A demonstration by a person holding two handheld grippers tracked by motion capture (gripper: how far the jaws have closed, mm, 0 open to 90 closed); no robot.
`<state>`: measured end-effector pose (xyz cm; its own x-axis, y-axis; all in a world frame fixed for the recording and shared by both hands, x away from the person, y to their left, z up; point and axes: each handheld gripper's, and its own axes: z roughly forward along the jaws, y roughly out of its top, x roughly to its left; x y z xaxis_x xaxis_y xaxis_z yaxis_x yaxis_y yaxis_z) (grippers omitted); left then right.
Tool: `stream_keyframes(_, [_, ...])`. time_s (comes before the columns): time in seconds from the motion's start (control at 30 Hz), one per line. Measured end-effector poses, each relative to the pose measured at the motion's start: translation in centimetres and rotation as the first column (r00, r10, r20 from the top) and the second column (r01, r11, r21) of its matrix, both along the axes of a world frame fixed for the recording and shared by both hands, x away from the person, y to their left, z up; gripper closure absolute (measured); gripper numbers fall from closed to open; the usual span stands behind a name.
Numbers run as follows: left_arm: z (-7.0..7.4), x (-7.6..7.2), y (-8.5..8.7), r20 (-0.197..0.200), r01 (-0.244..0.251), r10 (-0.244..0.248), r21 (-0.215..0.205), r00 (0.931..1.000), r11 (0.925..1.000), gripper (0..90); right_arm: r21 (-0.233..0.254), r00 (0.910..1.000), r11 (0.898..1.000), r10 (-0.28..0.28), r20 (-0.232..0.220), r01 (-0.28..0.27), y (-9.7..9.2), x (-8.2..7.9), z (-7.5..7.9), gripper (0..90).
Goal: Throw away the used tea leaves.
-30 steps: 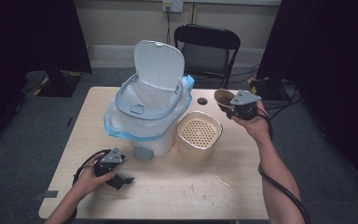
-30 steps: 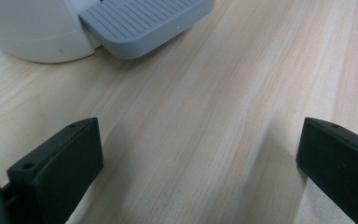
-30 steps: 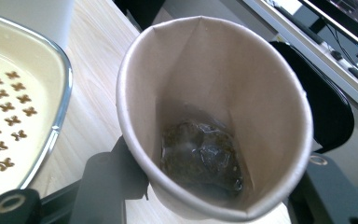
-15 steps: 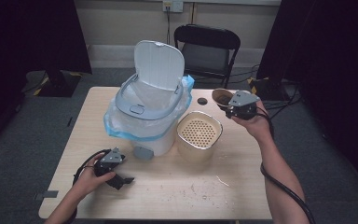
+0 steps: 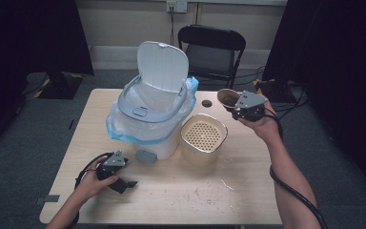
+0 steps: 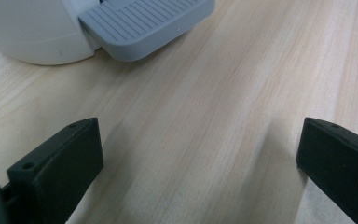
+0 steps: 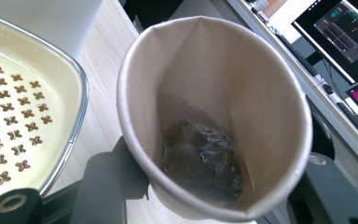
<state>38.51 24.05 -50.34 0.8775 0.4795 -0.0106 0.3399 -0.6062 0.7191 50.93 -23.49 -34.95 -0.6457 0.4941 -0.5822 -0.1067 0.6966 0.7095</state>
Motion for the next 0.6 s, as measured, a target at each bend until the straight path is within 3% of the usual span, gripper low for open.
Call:
stream_keyframes(0.17, [0.0, 0.0, 0.0, 0.001, -0.002, 0.002, 0.002, 1.0000, 1.0000, 0.0, -0.023, 0.9998, 1.000, 0.004, 0.019, -0.004, 0.1, -0.4, 0.1, 48.1])
stream_keyframes(0.3, [0.0, 0.0, 0.0, 0.003, -0.002, 0.002, 0.003, 1.0000, 1.0000, 0.0, -0.078, 0.9986, 0.997, 0.002, 0.053, 0.002, 0.5, -0.5, 0.5, 48.3])
stream_keyframes(0.6, [0.0, 0.0, 0.0, 0.002, -0.002, 0.002, 0.002, 1.0000, 1.0000, 0.0, -0.154, 0.9924, 0.987, 0.057, 0.109, -0.039, 1.7, -1.3, 1.4, 48.4])
